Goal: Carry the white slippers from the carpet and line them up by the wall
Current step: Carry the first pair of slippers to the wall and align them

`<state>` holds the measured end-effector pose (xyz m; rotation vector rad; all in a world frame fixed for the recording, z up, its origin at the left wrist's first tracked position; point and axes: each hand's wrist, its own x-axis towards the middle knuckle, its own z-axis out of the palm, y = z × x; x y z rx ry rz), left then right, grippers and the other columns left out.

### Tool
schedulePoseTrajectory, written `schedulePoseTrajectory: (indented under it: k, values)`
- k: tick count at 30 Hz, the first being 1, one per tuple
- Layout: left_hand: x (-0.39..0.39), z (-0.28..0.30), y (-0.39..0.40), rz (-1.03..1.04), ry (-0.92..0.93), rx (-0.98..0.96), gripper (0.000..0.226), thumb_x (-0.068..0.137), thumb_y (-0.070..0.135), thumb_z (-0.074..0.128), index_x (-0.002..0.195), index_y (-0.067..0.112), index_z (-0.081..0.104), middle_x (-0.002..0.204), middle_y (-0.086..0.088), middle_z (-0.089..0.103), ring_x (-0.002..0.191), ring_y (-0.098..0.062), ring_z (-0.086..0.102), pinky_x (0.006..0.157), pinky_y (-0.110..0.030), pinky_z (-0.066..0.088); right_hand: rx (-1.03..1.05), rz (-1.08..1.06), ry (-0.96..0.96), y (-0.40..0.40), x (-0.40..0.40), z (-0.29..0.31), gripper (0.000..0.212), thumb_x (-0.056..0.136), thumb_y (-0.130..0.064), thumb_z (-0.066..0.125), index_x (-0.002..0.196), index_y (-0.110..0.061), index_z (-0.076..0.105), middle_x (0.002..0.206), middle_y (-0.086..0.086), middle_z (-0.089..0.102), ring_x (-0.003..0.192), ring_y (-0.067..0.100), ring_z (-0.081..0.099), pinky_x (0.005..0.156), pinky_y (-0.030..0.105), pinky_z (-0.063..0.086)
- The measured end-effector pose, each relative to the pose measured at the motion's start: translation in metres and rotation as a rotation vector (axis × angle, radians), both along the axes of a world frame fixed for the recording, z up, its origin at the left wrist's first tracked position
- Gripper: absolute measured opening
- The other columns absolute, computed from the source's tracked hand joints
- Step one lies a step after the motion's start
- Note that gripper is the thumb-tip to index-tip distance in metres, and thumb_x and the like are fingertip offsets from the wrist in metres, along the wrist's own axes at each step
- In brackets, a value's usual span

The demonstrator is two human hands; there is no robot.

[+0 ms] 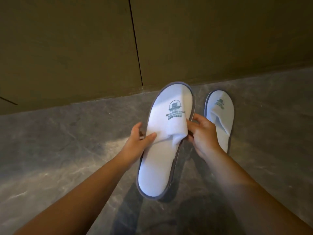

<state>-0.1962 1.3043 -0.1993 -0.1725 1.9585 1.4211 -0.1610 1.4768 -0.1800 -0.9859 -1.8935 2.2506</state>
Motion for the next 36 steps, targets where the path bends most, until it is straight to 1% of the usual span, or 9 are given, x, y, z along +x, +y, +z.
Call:
schedulePoseTrajectory:
  k: [2,5,7,11,14,19,22,26,36]
  values:
    - [0.002,-0.005,-0.004,0.087,-0.098,0.095,0.042,0.083,0.026,0.056,0.119,0.008,0.046,0.117,-0.015,0.060,0.097,-0.027,0.060,0.090,-0.048,0.049,-0.064,0.035,0.001,-0.009,-0.006,-0.003,0.017,0.083,-0.008,0.056,0.077,-0.021,0.063,0.070,-0.003,0.068,0.064,0.010,0.066,0.057,0.023,0.057]
    - [0.000,-0.011,-0.015,0.242,-0.108,0.083,0.028,0.082,0.021,0.058,0.105,0.006,0.052,0.097,-0.013,0.063,0.081,-0.023,0.061,0.075,-0.041,0.052,-0.105,0.033,-0.044,-0.020,-0.013,-0.012,0.016,0.089,-0.011,0.047,0.082,-0.019,0.060,0.074,0.002,0.062,0.067,0.013,0.060,0.052,0.016,0.054]
    - [-0.005,-0.018,-0.027,0.292,-0.112,0.008,0.031,0.083,0.025,0.057,0.108,0.008,0.049,0.097,-0.009,0.062,0.087,-0.024,0.060,0.079,-0.044,0.052,-0.050,0.047,-0.116,-0.028,-0.014,-0.025,0.011,0.089,-0.013,0.047,0.093,-0.015,0.057,0.081,0.005,0.062,0.069,0.013,0.059,0.053,0.015,0.053]
    - [-0.020,-0.039,-0.055,0.340,-0.091,-0.154,0.037,0.085,0.025,0.053,0.114,0.003,0.045,0.116,-0.021,0.058,0.104,-0.035,0.057,0.093,-0.056,0.046,0.164,0.172,-0.212,-0.045,-0.007,-0.063,0.026,0.085,-0.011,0.054,0.111,-0.007,0.055,0.105,0.011,0.061,0.098,0.023,0.059,0.086,0.032,0.047]
    - [-0.029,-0.057,-0.069,0.379,-0.060,-0.255,0.043,0.084,0.018,0.054,0.122,0.005,0.037,0.123,-0.021,0.052,0.109,-0.034,0.052,0.096,-0.053,0.044,0.420,0.351,-0.232,-0.053,0.000,-0.088,0.040,0.084,-0.017,0.057,0.123,-0.011,0.047,0.126,0.008,0.053,0.115,0.018,0.048,0.092,0.027,0.037]
    - [-0.014,-0.075,-0.080,0.084,0.178,-0.618,0.084,0.069,0.032,0.071,0.135,0.015,0.022,0.141,-0.016,0.030,0.128,-0.035,0.031,0.106,-0.053,0.032,0.914,0.710,-0.296,-0.066,0.018,-0.111,0.064,0.080,-0.029,0.060,0.135,-0.018,0.030,0.152,0.009,0.019,0.140,0.025,0.012,0.114,0.041,0.020]
    - [0.008,-0.079,-0.080,-0.107,0.249,-0.655,0.107,0.061,0.040,0.075,0.140,0.023,0.005,0.151,-0.012,0.012,0.135,-0.033,0.017,0.110,-0.050,0.023,0.971,0.774,-0.340,-0.071,0.022,-0.116,0.077,0.078,-0.035,0.062,0.139,-0.023,0.017,0.155,0.008,0.004,0.142,0.026,-0.002,0.116,0.045,0.011]
    - [0.027,-0.091,-0.072,-0.289,0.318,-0.728,0.112,0.059,0.057,0.069,0.139,0.030,-0.004,0.152,-0.007,-0.008,0.138,-0.032,0.005,0.113,-0.050,0.015,0.987,0.777,-0.342,-0.072,0.023,-0.122,0.081,0.077,-0.038,0.062,0.140,-0.025,0.012,0.155,0.009,0.000,0.141,0.028,-0.005,0.115,0.047,0.009]
    - [0.018,-0.096,-0.059,-0.111,0.292,-0.774,0.109,0.061,0.046,0.071,0.138,0.029,-0.003,0.151,-0.012,-0.007,0.134,-0.038,0.010,0.109,-0.053,0.021,0.959,0.768,-0.318,-0.069,0.023,-0.122,0.079,0.078,-0.034,0.062,0.140,-0.025,0.014,0.155,0.008,0.000,0.141,0.026,-0.006,0.115,0.044,0.006]
